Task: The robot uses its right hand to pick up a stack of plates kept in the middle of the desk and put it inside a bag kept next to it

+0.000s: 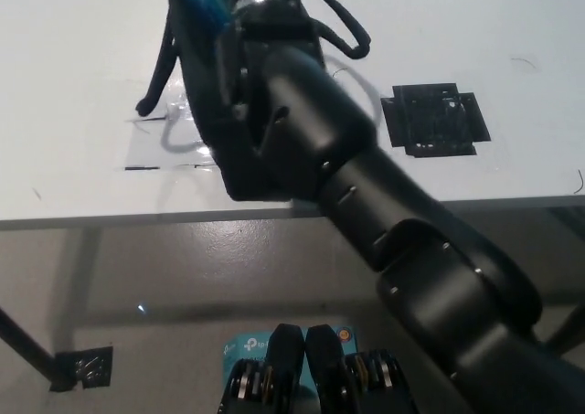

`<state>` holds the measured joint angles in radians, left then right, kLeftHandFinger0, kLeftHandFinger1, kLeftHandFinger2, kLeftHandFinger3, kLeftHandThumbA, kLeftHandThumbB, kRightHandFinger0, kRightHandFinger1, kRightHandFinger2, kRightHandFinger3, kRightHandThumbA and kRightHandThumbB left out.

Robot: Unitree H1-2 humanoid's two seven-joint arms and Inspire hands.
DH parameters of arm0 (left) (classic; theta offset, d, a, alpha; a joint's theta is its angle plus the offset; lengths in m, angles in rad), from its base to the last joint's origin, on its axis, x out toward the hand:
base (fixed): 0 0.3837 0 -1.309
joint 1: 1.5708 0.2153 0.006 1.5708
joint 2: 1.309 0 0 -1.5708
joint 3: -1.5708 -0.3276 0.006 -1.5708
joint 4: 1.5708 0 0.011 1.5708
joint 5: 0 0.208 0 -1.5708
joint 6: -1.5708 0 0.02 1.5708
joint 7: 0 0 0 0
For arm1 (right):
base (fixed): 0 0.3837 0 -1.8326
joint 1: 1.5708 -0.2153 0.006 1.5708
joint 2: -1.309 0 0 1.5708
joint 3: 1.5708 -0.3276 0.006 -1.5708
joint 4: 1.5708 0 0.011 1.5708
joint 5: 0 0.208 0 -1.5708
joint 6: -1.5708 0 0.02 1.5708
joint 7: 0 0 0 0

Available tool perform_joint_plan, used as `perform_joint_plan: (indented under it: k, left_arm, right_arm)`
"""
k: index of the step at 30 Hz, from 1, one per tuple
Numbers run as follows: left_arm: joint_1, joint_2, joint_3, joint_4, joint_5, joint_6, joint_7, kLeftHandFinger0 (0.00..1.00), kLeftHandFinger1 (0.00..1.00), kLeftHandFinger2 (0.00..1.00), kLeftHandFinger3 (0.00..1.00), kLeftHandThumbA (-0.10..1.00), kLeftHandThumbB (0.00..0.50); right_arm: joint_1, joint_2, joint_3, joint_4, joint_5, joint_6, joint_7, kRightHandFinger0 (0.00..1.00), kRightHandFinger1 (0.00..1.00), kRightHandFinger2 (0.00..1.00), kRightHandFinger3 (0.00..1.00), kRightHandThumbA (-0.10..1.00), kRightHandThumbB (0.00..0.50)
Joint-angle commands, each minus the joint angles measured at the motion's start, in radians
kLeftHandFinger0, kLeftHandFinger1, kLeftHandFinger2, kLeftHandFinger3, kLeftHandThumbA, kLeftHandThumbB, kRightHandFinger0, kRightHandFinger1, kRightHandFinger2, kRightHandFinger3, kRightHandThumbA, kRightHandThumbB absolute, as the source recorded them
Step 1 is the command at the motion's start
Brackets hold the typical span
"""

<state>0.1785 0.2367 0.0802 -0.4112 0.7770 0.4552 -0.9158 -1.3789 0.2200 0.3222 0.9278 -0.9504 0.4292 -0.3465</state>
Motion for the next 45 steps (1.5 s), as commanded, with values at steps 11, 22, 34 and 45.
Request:
perform_joint_plan:
  k: [11, 22, 34, 45]
  left_arm:
    - [-0.005, 0.032, -0.023, -0.015, 0.025, 0.015, 0.011, 0.85, 0.85, 0.88, 0.92, -0.1, 0.0]
    - [-0.001, 0.019, -0.006, -0.033, 0.007, 0.015, 0.005, 0.85, 0.86, 0.88, 0.92, -0.1, 0.0]
    - [-0.003, 0.016, -0.006, -0.013, -0.002, 0.015, 0.007, 0.85, 0.84, 0.87, 0.89, -0.1, 0.0]
    - [0.014, 0.027, -0.033, -0.008, -0.009, 0.015, 0.031, 0.87, 0.85, 0.85, 0.88, -0.1, 0.0]
  right_arm:
    - [0.074, 0.001, -0.129, -0.107, -0.12, 0.041, 0.147, 0.0, 0.0, 0.1, 0.53, -0.1, 0.19]
    - [0.132, -0.034, -0.158, -0.144, -0.213, 0.041, 0.22, 0.02, 0.12, 0.28, 1.0, -0.1, 0.14]
    - [0.111, 0.101, -0.445, -0.2, -0.475, 0.041, 0.454, 1.0, 1.0, 1.0, 1.0, 1.0, 0.5]
    - [0.083, 0.124, -0.467, -0.222, -0.52, 0.041, 0.531, 1.0, 1.0, 1.0, 1.0, 1.0, 0.5]
